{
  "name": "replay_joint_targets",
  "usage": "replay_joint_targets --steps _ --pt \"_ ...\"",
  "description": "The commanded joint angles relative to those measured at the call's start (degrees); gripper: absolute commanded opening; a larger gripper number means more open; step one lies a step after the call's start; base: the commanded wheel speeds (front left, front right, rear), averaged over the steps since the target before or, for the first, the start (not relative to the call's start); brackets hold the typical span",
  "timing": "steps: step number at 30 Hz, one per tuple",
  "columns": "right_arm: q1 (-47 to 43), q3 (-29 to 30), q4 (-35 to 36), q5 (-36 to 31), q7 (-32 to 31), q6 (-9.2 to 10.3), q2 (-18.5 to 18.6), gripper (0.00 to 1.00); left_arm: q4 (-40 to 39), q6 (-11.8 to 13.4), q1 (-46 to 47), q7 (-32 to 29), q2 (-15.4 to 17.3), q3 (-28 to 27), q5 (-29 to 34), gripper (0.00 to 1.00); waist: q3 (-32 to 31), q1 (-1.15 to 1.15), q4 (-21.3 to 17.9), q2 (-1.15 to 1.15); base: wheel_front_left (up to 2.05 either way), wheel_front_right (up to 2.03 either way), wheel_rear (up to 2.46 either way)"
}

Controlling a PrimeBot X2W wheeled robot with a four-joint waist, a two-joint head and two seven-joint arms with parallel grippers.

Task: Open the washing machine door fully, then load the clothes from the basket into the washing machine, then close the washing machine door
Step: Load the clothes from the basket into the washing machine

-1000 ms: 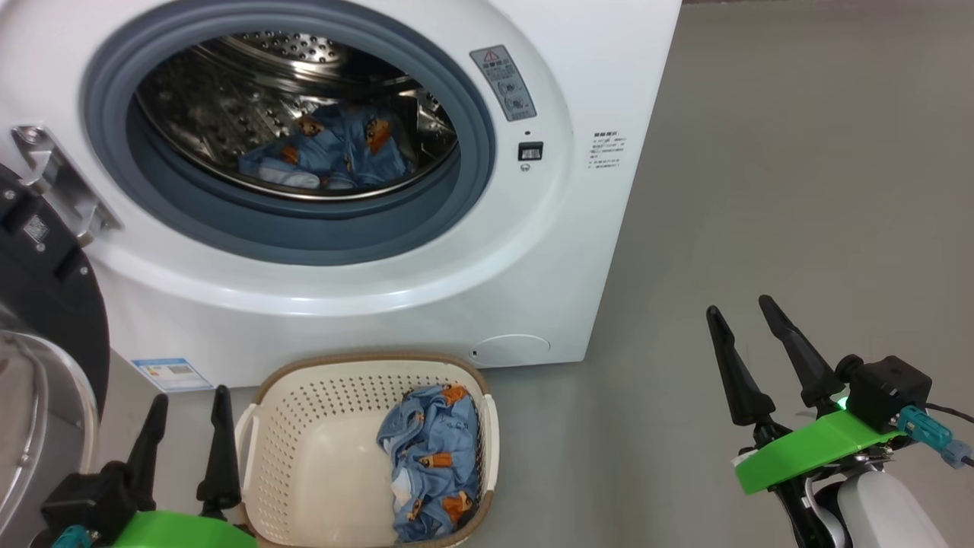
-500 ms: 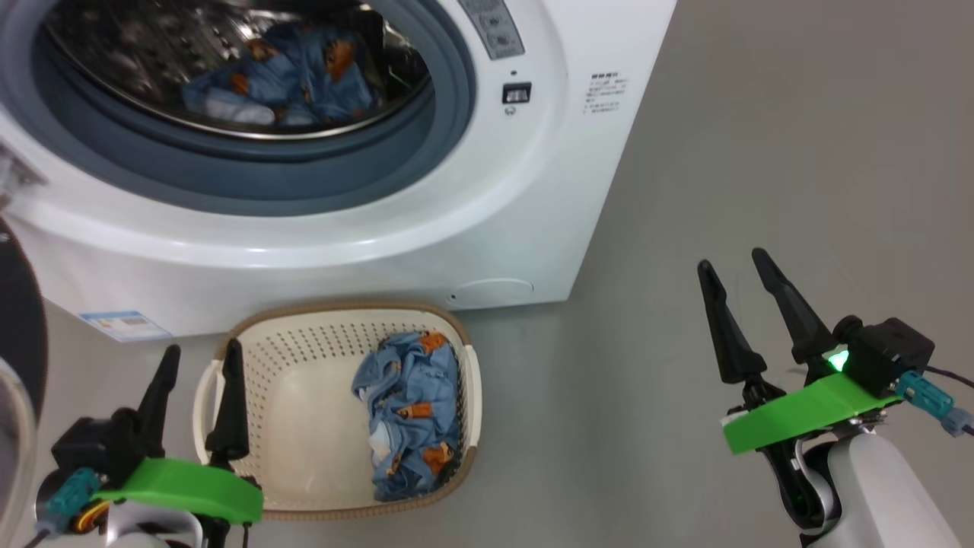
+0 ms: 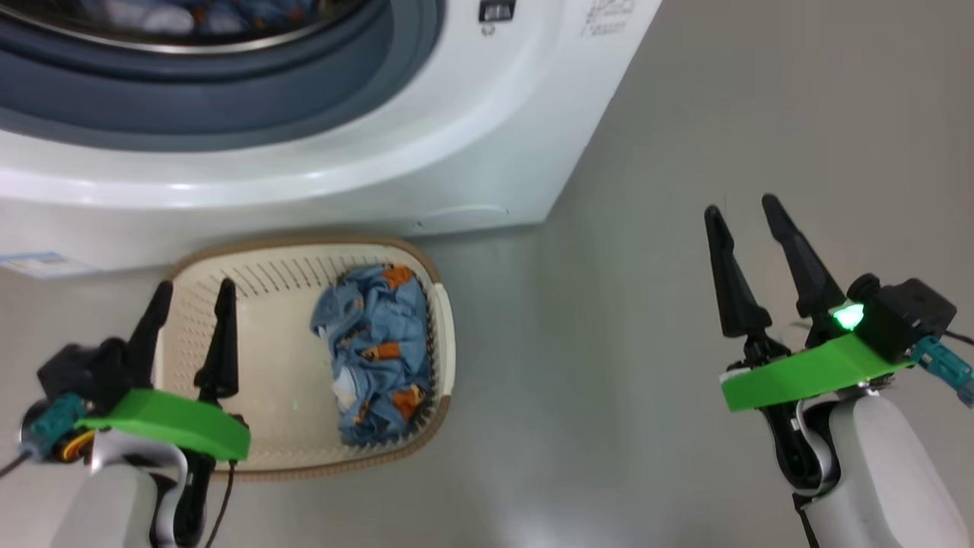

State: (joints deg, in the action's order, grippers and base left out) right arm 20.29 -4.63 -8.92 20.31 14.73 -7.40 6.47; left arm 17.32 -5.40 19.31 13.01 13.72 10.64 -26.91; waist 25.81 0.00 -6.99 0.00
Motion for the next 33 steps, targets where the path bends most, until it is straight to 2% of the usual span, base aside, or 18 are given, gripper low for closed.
replay_joint_targets --steps 1,13,22,33 --pt "0.49 -0.95 1.63 -0.71 0.27 -0.09 -0.5 1.0 -0.64 -0.3 1.42 -0.14 1.86 -1.62 -0.3 1.0 3.41 0.0 -1.21 0.0 0.0 0.0 0.0" --pt "4.29 -1.91 2.89 -1.12 0.27 -0.09 -2.29 1.0 13.89 -2.04 12.99 -5.21 3.31 5.79 -6.0 1.0 12.9 0.0 -4.56 0.0 0.0 0.0 0.0" --pt "6.68 -3.11 3.44 -0.51 0.27 -0.09 -3.33 1.0 22.73 -2.07 21.57 -8.89 7.15 15.56 -14.77 1.0 19.28 0.0 -8.43 0.0 0.0 0.0 0.0" --pt "7.87 -4.75 4.02 2.25 0.27 -0.09 -3.57 1.0 31.38 -2.08 29.28 -8.2 11.2 26.69 -20.19 1.0 23.88 0.0 -12.35 0.0 0.0 0.0 0.0"
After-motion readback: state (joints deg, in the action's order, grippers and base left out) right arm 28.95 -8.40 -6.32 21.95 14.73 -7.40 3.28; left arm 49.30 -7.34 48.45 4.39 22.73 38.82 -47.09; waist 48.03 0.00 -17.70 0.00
